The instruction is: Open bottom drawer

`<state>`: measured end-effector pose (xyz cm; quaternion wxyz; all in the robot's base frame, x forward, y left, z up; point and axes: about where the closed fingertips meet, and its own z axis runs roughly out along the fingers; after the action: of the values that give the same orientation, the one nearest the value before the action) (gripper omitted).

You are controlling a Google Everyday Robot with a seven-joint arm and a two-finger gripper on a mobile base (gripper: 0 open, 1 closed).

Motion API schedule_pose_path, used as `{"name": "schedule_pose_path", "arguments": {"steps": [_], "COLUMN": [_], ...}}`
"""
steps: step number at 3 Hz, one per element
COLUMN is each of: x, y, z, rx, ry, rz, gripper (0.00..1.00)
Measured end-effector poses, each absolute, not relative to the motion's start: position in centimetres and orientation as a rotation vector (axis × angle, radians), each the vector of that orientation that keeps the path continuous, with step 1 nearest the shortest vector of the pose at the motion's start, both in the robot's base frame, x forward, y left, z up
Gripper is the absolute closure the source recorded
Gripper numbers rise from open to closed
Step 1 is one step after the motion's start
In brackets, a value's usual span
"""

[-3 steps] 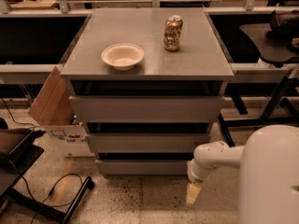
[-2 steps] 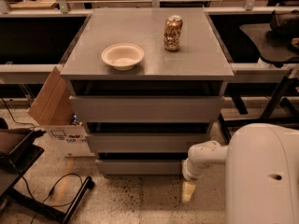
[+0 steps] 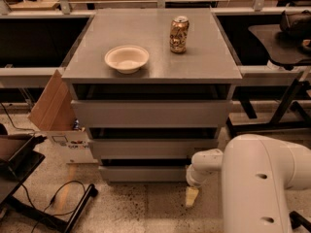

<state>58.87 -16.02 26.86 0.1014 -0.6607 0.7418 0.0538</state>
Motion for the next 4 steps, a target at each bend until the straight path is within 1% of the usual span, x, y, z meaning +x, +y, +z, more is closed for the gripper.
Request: {"name": "schedule_pose_path", "arguments": {"steps": [1,4], "x": [60.2,63.5], "y": [-15.8,-15.8], "z": [25.2,22.6], "rx": [-1.94,-1.952], "ry": [2.177,2.131], "rz": [0.153,0.02], "gripper": [0.0,0.0]}}
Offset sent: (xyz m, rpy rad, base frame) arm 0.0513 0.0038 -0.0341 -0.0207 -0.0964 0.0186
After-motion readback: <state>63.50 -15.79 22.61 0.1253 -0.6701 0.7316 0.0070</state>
